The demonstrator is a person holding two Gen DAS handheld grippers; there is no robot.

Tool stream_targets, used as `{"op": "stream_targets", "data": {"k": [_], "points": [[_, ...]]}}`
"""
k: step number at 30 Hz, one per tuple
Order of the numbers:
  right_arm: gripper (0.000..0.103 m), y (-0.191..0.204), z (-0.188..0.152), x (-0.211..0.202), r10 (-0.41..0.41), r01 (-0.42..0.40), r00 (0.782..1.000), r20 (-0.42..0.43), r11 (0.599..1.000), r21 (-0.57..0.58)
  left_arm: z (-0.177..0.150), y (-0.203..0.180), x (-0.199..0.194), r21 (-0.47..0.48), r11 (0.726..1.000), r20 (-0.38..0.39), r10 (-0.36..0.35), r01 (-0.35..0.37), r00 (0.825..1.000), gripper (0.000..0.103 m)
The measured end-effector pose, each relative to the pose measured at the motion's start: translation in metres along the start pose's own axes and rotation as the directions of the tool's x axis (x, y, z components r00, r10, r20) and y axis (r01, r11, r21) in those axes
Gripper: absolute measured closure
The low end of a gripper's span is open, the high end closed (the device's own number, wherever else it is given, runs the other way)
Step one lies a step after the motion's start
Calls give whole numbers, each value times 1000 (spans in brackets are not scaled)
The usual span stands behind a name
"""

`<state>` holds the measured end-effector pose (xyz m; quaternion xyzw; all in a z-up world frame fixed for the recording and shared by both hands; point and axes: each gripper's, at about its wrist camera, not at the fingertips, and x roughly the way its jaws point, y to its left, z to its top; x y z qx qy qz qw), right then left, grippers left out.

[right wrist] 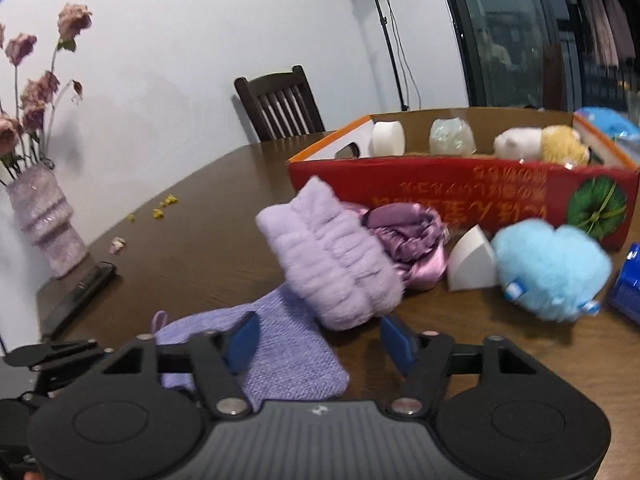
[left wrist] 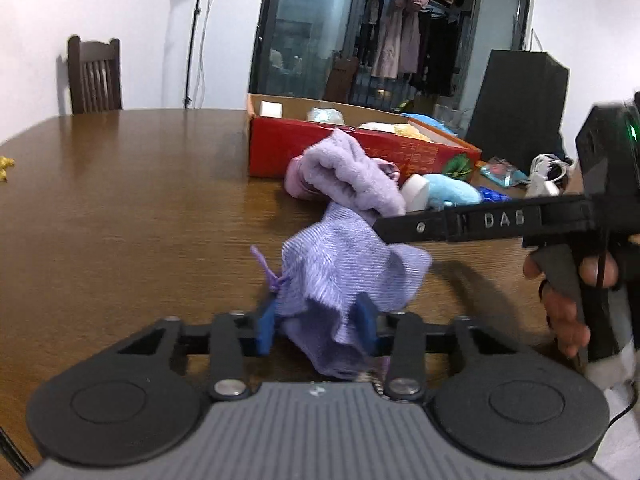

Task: Organize soft objects
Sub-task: 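Close both tools on the lavender drawstring pouch and lift it, then carry the pouch with both tools into the box and open them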

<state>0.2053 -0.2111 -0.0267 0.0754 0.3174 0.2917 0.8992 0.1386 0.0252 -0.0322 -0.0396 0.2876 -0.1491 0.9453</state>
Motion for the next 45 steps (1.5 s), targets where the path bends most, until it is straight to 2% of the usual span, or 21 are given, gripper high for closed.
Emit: {"op": "stream_targets", "data": {"k": [2, 5, 8, 9, 11, 15, 16, 17, 19, 24, 27, 28, 29, 31, 32, 34, 35, 39, 42, 45], "points": [[64, 1, -9, -7, 25, -25, 1000, -11, 1000, 13, -3, -4, -1, 1, 1000, 5, -6, 6, 1000, 76], [74, 7, -27, -23, -8, 8, 1000, -23, 1000, -10, -6, -11, -3, -2, 999, 17, -38, 38, 999, 80], [77, 7, -44, -47, -49, 49, 999, -11, 999, 3, -9, -18, -4, 4, 998, 29, -65, 65, 997, 79], [80, 7, -48, -54, -71, 71, 997, -6, 997, 10, -8, -19, -3, 2, 998, 31, -68, 68, 997, 77], [84, 5, -54, -65, -104, 104, 995, 1, 994, 33, -6, -19, -3, -24, 997, 32, -76, 77, 997, 61], [80, 1, -57, -83, -106, 102, 993, 53, 991, 83, -1, -13, -6, -56, 993, 51, -101, 104, 994, 47], [71, -1, -56, -85, -98, 91, 992, 78, 991, 97, 1, -12, -4, -67, 993, 46, -93, 96, 995, 47], [53, -3, -54, -85, -91, 79, 991, 102, 990, 115, 3, -10, -3, -74, 994, 40, -83, 86, 996, 47], [43, -6, -49, -79, -85, 74, 991, 104, 992, 106, 4, -10, -2, -83, 994, 37, -73, 76, 997, 47], [43, 4, -36, -52, -134, 134, 987, 89, 991, 10, -3, -10, -10, -97, 991, 48, -90, 94, 995, 47], [47, 10, -33, -45, -134, 137, 987, 88, 990, -29, -4, -8, -6, -92, 993, 24, -77, 79, 997, 65], [50, 10, -33, -42, -113, 115, 991, 76, 993, -24, -4, -9, -6, -79, 994, 22, -68, 69, 997, 75], [57, 9, -35, -39, -88, 88, 995, 51, 996, -16, -4, -10, -6, -75, 995, 21, -66, 68, 998, 81], [68, 11, -37, -37, -84, 85, 996, 23, 996, -37, -6, -10, -6, -86, 994, 22, -67, 68, 998, 85], [77, 14, -37, -37, -94, 95, 995, 17, 994, -56, -8, -10, -6, -90, 993, 18, -71, 72, 997, 87], [90, 18, -39, -39, -93, 94, 996, 16, 993, -67, -9, -13, -7, -84, 993, 14, -79, 80, 997, 89], [93, 19, -41, -41, -93, 94, 995, 22, 994, -62, -9, -16, -10, -74, 993, 18, -87, 88, 996, 89], [95, 28, -47, -60, -104, 108, 993, 56, 992, -70, -1, -27, -30, -35, 990, 78, -134, 137, 988, 90], [95, 28, -40, -84, -103, 110, 985, 140, 993, -46, 14, -34, -41, 7, 986, 129, -164, 165, 978, 90], [95, 19, -20, -103, -96, 100, 969, 227, 995, -8, 45, -38, -37, 61, 980, 160, -196, 188, 968, 90]]}}
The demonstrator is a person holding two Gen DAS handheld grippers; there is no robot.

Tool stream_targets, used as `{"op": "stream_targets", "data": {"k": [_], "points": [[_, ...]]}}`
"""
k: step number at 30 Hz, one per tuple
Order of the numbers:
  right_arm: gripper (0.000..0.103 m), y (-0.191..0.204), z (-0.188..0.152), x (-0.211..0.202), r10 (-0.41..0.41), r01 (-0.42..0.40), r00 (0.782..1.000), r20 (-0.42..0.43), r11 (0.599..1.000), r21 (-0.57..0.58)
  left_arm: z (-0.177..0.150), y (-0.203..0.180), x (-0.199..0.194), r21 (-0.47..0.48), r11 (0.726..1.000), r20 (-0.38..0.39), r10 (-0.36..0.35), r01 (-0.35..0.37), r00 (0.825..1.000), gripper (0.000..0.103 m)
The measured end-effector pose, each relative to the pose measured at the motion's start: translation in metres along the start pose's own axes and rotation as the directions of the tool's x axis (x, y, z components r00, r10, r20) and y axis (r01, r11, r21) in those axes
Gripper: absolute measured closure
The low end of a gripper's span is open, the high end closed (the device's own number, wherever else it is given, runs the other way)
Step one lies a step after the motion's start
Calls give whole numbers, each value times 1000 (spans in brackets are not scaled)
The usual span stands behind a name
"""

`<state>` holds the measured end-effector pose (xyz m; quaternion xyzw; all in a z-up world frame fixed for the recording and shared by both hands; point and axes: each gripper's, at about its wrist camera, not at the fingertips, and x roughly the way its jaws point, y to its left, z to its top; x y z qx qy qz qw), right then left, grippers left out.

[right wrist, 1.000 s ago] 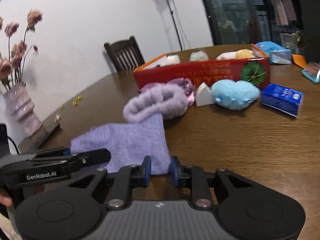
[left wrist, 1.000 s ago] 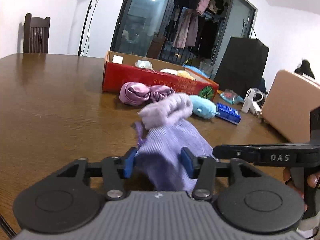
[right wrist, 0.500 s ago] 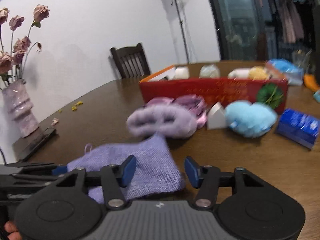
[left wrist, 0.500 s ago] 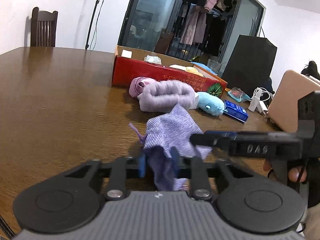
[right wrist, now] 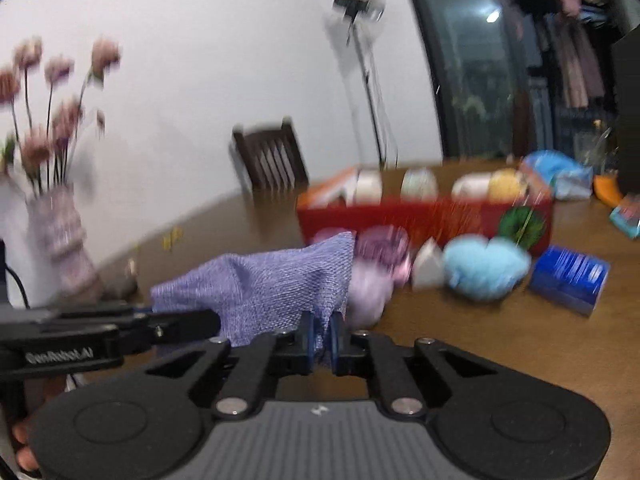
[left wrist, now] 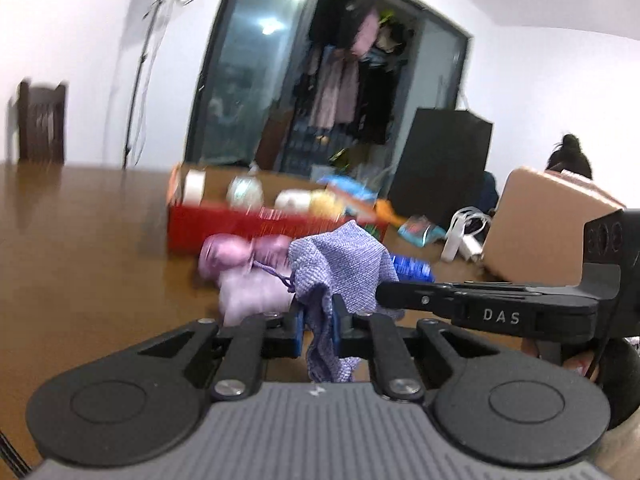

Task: Organize soft objects
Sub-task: 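Carry the pouch with both tools into the box and open them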

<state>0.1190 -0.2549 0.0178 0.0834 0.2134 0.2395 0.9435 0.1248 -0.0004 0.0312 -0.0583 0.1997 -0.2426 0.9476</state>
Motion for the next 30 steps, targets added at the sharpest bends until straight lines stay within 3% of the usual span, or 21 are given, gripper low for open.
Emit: {"op": "stream_targets", "data": {"k": [5, 8, 14, 18, 21, 23, 24, 27, 28, 30], "points": [[95, -24, 51, 31, -24, 24, 999, 40, 1000, 3, 59, 20, 56, 58, 998, -30, -31, 33, 999, 89], [95, -46, 82, 60, -35, 33, 998, 50, 999, 42, 89, 41, 103, 24, 999, -61, -46, 48, 997, 89], [95, -92, 144, 161, -48, 55, 997, -68, 993, 106, 136, 94, 199, -68, 997, -146, 17, -27, 989, 89], [94, -110, 171, 243, -43, 67, 978, -202, 991, 113, 157, 131, 258, -15, 991, -249, 122, -129, 961, 86], [86, -119, 176, 296, -34, 82, 949, -312, 986, 145, 157, 148, 298, 94, 968, -306, 251, -234, 918, 72], [79, -125, 174, 324, -17, 92, 920, -392, 981, 173, 154, 153, 311, 160, 955, -323, 291, -251, 901, 58], [79, -126, 172, 332, 5, 80, 910, -415, 979, 186, 151, 155, 310, 171, 957, -323, 278, -234, 904, 56], [74, -125, 170, 330, 16, 56, 916, -401, 984, 167, 150, 155, 298, 193, 959, -290, 257, -207, 922, 48], [69, -126, 170, 326, 15, 54, 920, -391, 985, 167, 150, 154, 293, 198, 959, -280, 253, -202, 926, 45], [64, -128, 173, 315, 9, 58, 925, -379, 985, 165, 154, 151, 282, 212, 953, -262, 268, -216, 927, 43]]}}
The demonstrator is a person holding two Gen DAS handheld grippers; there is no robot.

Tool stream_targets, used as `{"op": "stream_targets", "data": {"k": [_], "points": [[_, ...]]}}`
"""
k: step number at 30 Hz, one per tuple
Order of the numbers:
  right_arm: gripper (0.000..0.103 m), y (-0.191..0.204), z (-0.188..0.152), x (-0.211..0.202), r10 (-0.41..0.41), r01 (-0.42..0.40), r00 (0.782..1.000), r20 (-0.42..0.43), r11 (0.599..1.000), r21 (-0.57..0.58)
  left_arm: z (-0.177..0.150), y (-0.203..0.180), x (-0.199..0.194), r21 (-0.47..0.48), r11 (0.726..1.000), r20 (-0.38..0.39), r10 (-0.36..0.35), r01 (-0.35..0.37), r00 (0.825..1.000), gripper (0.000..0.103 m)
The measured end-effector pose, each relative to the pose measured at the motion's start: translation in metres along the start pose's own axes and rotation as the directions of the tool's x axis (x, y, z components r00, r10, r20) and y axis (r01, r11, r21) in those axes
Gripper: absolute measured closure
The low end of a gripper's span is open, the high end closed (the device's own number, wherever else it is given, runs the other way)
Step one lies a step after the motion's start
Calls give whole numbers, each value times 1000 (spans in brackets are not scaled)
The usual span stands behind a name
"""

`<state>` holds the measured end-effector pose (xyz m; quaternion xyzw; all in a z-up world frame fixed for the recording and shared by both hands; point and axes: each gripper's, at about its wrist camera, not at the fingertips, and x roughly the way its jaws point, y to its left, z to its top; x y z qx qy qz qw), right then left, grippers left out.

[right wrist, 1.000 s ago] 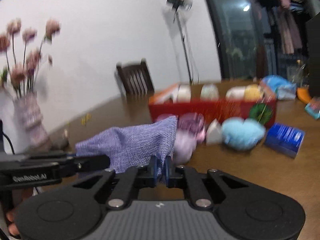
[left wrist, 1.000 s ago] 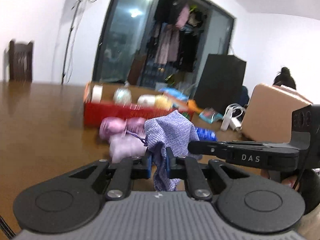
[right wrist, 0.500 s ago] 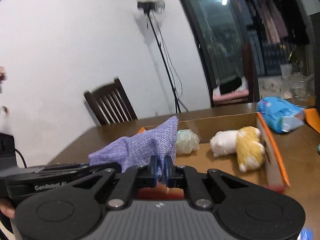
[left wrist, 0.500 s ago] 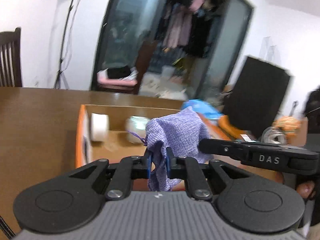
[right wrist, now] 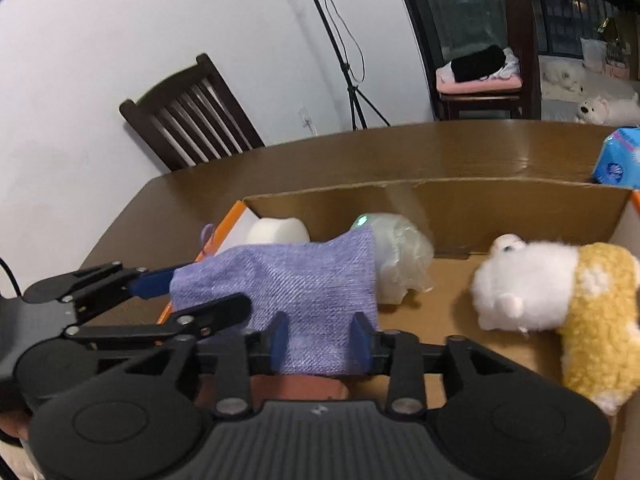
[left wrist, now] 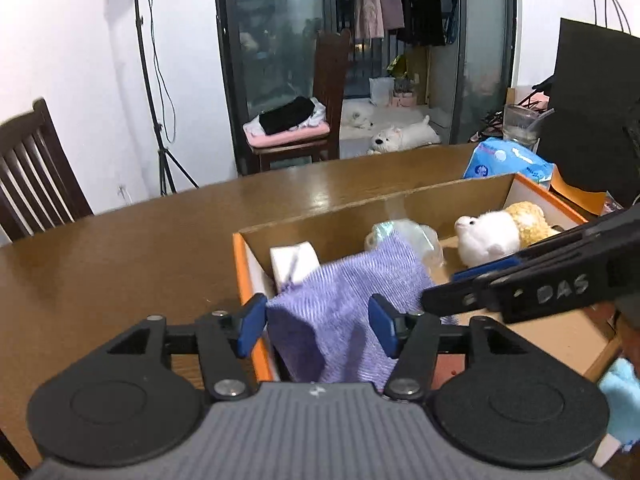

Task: Organize soft objects
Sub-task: 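Carry the pouch with both tools into the box and open them, then move both tools back to the lavender fuzzy headband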

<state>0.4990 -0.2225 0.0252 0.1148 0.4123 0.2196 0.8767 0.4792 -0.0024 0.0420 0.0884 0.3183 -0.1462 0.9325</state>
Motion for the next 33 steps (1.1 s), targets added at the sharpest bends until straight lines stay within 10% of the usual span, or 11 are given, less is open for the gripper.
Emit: {"op": "stream_targets", "data": {"k": [11, 20, 27, 33], "points": [[47, -7, -31, -153, -47, 57, 979, 198, 998, -42, -5, -21, -126, -29, 998, 170, 53, -48, 984, 29], [32, 13, -129, -237, -49, 114, 927, 371, 981, -155, -83, -79, -234, -22, 990, 385, 137, -139, 913, 10], [29, 32, -221, -264, -45, 159, 881, 470, 966, -204, -138, -104, -264, -62, 993, 365, 116, -100, 924, 8], [29, 27, -276, -257, 5, 58, 898, 440, 990, -131, -166, -110, -264, -119, 990, 316, 113, -79, 942, 7]]}}
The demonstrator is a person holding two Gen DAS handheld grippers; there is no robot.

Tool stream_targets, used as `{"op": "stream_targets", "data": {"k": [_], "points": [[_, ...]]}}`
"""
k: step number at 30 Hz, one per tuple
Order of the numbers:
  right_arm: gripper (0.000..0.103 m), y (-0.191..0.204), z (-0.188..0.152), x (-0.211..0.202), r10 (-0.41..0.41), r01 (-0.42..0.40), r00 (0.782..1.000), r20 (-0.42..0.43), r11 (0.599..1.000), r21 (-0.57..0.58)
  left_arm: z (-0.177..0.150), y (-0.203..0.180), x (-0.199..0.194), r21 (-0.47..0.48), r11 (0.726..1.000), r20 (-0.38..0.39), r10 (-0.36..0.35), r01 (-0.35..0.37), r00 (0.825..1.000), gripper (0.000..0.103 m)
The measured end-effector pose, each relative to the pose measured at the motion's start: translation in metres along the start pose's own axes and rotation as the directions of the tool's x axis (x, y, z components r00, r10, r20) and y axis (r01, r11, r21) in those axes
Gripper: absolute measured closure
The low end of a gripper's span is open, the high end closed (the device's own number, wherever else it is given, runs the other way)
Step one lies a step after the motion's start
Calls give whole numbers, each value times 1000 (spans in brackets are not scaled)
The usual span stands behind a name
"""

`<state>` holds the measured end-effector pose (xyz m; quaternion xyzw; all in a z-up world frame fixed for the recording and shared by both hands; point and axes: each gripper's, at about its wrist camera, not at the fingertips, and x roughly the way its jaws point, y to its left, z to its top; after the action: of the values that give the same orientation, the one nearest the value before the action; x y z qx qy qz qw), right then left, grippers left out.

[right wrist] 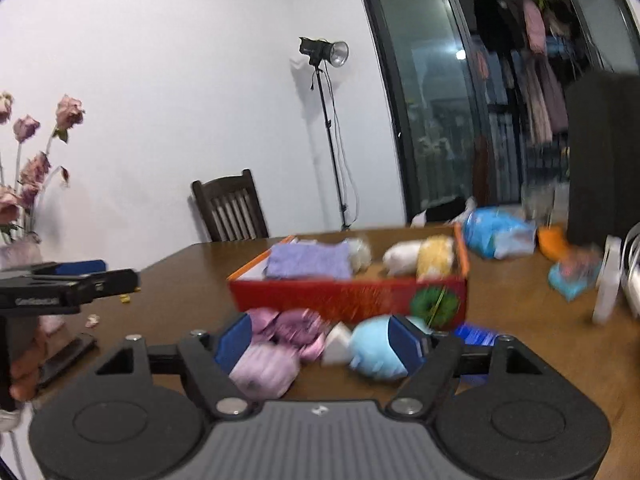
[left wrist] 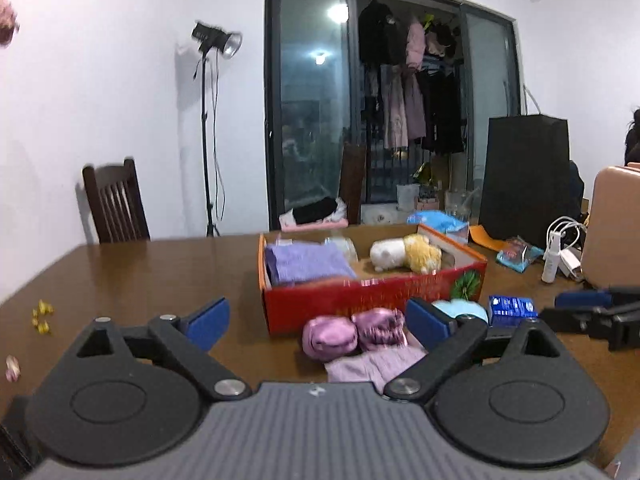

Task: Organize soft objects
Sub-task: 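Move both tools back to the lavender fuzzy headband, then close both tools on the lavender fuzzy headband and lift it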

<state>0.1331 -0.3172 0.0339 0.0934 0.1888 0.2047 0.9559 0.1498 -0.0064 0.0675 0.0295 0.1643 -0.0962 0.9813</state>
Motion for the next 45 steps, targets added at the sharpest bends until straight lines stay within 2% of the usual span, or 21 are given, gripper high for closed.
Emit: {"op": "stream_targets", "data": {"k": [4, 7, 8, 14, 19, 22, 24, 25, 32, 37, 40, 45], "points": [[29, -2, -16, 8, 17, -16, 999, -42, 999, 29, -21, 2, 19, -78, 996, -77, -43, 37, 996, 7], [35, -3, -20, 20, 25, -22, 998, -56, 998, 52, -34, 2, 36, -107, 993, -122, -70, 57, 990, 17], [39, -1, -22, 25, 33, -29, 997, -63, 998, 58, -37, 3, 41, -122, 990, -130, -81, 65, 988, 20], [46, 8, -23, 68, 65, -54, 990, -126, 995, 89, -46, 19, 72, -244, 965, -177, -138, 92, 974, 31], [52, 16, -17, 107, 89, -69, 983, -163, 990, 123, -53, 29, 94, -307, 941, -205, -208, 139, 956, 36], [59, 21, -19, 129, 55, -32, 977, -205, 993, 115, -60, 29, 108, -315, 935, -240, -246, 164, 939, 54], [67, 23, -23, 138, 56, -31, 972, -227, 993, 111, -62, 30, 113, -331, 926, -254, -273, 182, 928, 60], [69, 24, -25, 141, 60, -34, 971, -231, 993, 112, -62, 30, 112, -332, 923, -245, -282, 193, 928, 64], [70, 13, -32, 145, 103, -60, 967, -234, 981, 183, -64, 28, 113, -322, 924, -238, -289, 206, 927, 65], [70, 13, -32, 146, 107, -62, 966, -237, 980, 188, -65, 33, 112, -349, 911, -226, -310, 220, 924, 66], [70, 9, -32, 145, 117, -69, 966, -230, 976, 207, -64, 30, 113, -339, 913, -234, -315, 226, 920, 68], [73, 12, -33, 139, 113, -68, 970, -214, 977, 203, -65, 28, 102, -321, 918, -189, -303, 233, 934, 76]]}}
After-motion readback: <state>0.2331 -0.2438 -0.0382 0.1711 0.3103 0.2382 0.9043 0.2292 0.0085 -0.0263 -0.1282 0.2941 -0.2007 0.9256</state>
